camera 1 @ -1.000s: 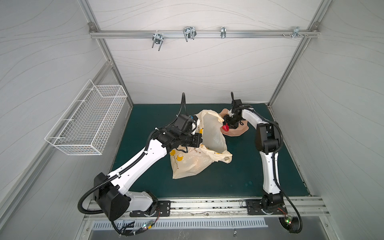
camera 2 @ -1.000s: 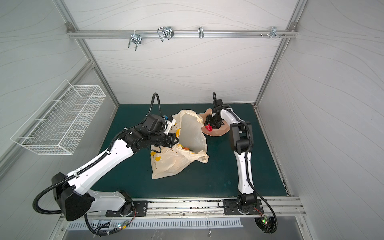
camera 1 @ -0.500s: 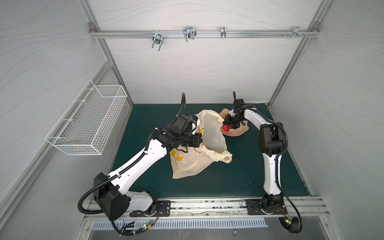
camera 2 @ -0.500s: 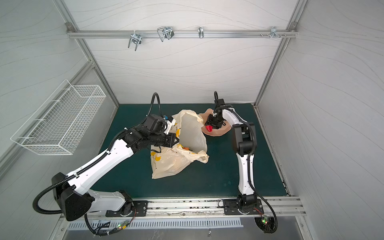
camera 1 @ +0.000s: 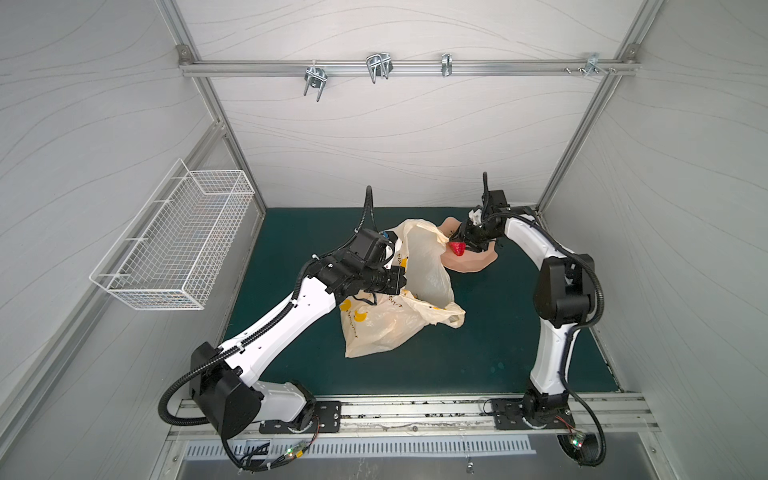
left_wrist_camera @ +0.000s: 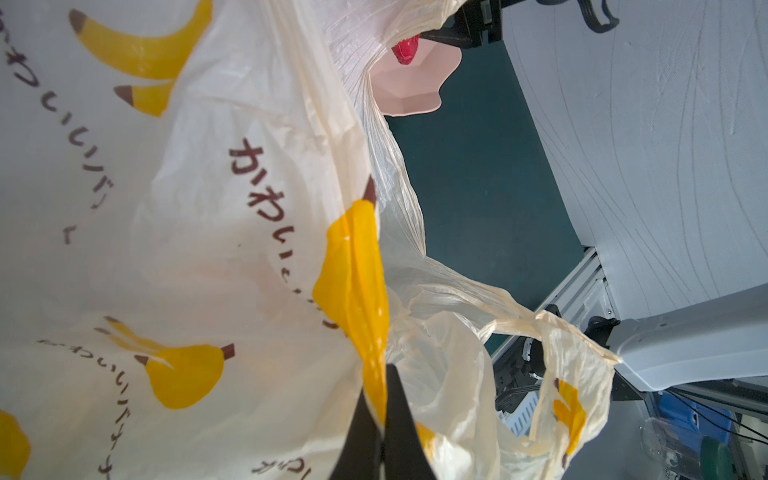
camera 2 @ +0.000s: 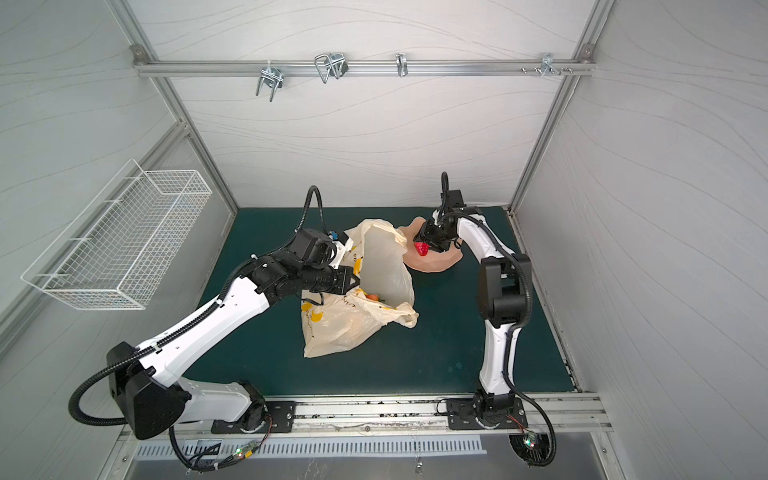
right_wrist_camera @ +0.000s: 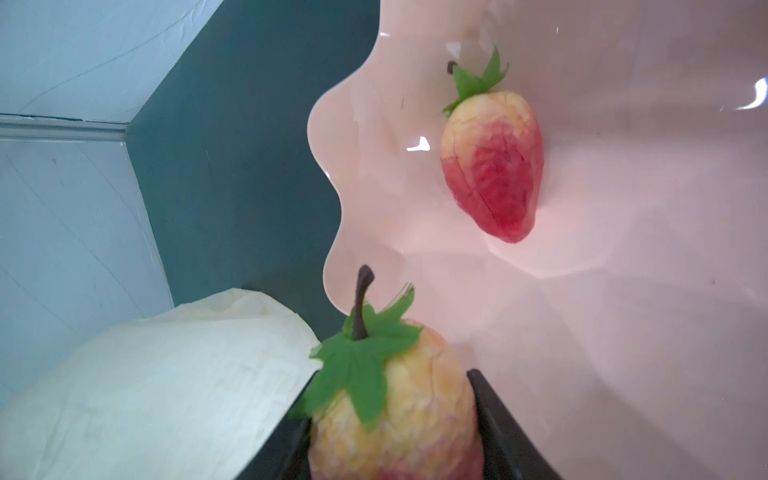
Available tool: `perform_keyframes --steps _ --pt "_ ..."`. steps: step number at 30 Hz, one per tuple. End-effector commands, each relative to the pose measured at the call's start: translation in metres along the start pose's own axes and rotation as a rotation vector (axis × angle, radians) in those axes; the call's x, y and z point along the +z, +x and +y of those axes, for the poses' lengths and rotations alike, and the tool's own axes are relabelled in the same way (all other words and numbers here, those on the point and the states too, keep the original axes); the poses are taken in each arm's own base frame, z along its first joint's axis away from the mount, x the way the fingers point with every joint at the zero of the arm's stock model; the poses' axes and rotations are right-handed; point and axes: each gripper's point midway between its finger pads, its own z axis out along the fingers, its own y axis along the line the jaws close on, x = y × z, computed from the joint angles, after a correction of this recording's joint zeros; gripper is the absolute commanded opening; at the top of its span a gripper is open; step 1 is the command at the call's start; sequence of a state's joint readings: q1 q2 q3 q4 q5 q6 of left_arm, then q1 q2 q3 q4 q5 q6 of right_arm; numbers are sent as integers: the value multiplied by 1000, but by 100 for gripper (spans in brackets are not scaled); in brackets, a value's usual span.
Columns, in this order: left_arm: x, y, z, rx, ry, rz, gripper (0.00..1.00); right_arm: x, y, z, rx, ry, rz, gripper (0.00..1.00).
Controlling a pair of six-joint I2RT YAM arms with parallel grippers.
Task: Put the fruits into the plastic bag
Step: 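Lift the strawberry out of the bowl and carry it over the bag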
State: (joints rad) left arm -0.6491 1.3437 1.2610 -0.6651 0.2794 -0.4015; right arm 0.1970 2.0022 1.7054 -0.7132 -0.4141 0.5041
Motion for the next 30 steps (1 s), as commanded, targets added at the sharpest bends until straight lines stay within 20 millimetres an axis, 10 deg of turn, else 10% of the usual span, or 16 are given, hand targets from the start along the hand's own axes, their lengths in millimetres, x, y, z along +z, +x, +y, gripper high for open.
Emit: perform_keyframes --steps 1,30 --pt "-4 -20 -16 43 49 -49 0 -26 8 12 13 -58 -26 40" --pt "6 -26 -22 64 87 -43 0 -79 130 -2 205 -260 -26 38"
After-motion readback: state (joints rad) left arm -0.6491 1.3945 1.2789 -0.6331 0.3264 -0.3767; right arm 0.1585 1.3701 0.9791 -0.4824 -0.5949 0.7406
